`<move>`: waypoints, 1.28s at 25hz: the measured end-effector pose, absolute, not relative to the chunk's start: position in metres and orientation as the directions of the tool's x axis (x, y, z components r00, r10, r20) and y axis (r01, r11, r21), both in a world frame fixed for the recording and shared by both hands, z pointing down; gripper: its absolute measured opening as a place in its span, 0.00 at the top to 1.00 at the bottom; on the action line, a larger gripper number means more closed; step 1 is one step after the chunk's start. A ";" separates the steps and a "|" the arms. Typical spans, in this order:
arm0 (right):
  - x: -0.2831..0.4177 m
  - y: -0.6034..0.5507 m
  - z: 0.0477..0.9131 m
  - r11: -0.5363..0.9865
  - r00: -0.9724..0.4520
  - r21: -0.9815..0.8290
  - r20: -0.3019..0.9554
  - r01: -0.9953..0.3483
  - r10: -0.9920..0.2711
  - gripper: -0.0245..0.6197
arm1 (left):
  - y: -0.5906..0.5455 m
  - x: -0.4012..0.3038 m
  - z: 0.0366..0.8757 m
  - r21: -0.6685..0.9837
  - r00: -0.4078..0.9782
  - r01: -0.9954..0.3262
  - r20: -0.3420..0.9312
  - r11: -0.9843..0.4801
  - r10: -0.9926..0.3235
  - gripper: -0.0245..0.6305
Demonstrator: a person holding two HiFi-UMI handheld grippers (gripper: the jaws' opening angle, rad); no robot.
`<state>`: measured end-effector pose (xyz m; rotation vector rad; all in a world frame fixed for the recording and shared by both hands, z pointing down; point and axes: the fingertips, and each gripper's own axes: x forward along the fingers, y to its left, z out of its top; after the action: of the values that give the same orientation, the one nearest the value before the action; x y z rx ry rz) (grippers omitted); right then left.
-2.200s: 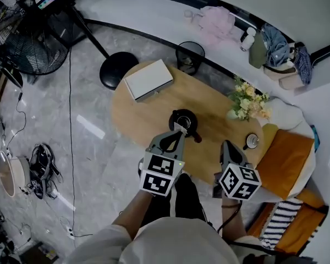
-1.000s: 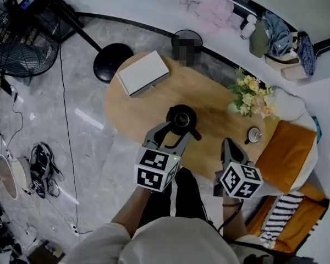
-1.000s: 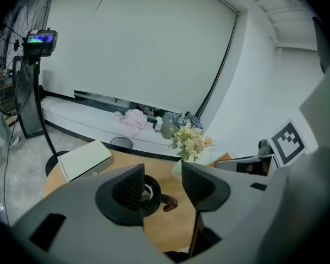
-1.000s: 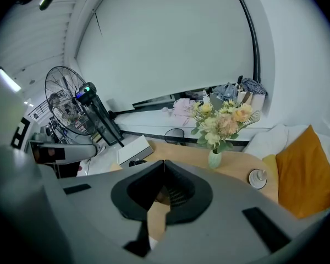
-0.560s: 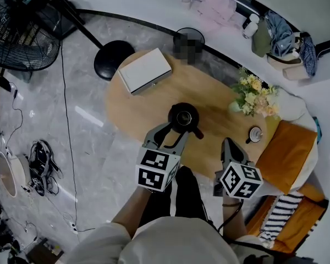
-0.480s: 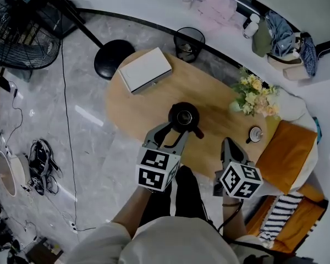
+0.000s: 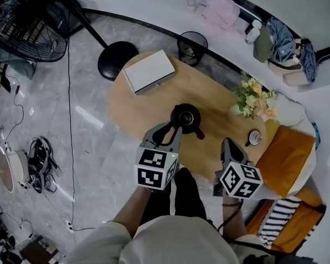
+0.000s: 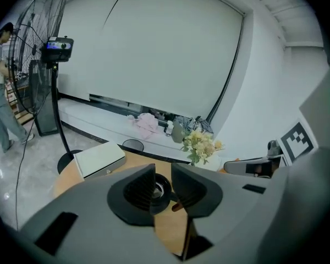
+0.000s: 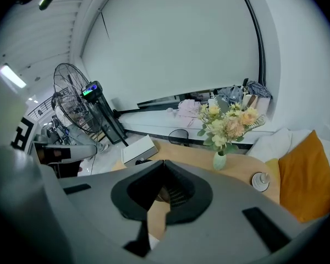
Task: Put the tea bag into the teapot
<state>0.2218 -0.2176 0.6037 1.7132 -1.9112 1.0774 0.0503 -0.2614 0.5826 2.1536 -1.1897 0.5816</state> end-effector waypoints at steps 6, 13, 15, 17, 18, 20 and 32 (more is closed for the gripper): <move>0.217 -0.225 0.578 0.022 -0.222 -0.298 0.659 -0.954 -0.719 0.91 | -0.260 0.041 0.556 0.255 0.466 -0.882 0.592 -0.396 -0.658 0.90; 0.203 -0.235 0.531 0.093 -0.247 -0.281 0.582 -0.955 -0.775 0.91 | -0.260 0.019 0.506 0.194 0.430 -0.901 0.508 -0.387 -0.746 0.93; 0.200 -0.240 0.516 0.114 -0.256 -0.277 0.555 -0.954 -0.792 0.91 | -0.263 0.015 0.491 0.178 0.423 -0.905 0.479 -0.387 -0.769 0.93; 0.198 -0.246 0.499 0.135 -0.266 -0.276 0.522 -0.952 -0.810 0.91 | -0.268 0.011 0.476 0.158 0.412 -0.910 0.455 -0.383 -0.789 0.93; 0.197 -0.249 0.490 0.146 -0.272 -0.275 0.504 -0.950 -0.820 0.91 | -0.271 0.009 0.469 0.149 0.406 -0.913 0.445 -0.381 -0.799 0.93; 0.195 -0.256 0.473 0.166 -0.280 -0.270 0.468 -0.948 -0.838 0.91 | -0.277 0.005 0.454 0.135 0.396 -0.917 0.422 -0.375 -0.816 0.93; 0.234 -0.293 0.389 0.170 -0.222 -0.196 0.286 -0.966 -0.932 0.91 | -0.315 -0.013 0.386 0.064 0.338 -0.941 0.258 -0.333 -0.905 0.93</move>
<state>0.2339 -0.2928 0.3891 1.8934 -2.3253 0.5146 -0.0126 -0.3147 0.3858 2.3980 -1.6795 0.2606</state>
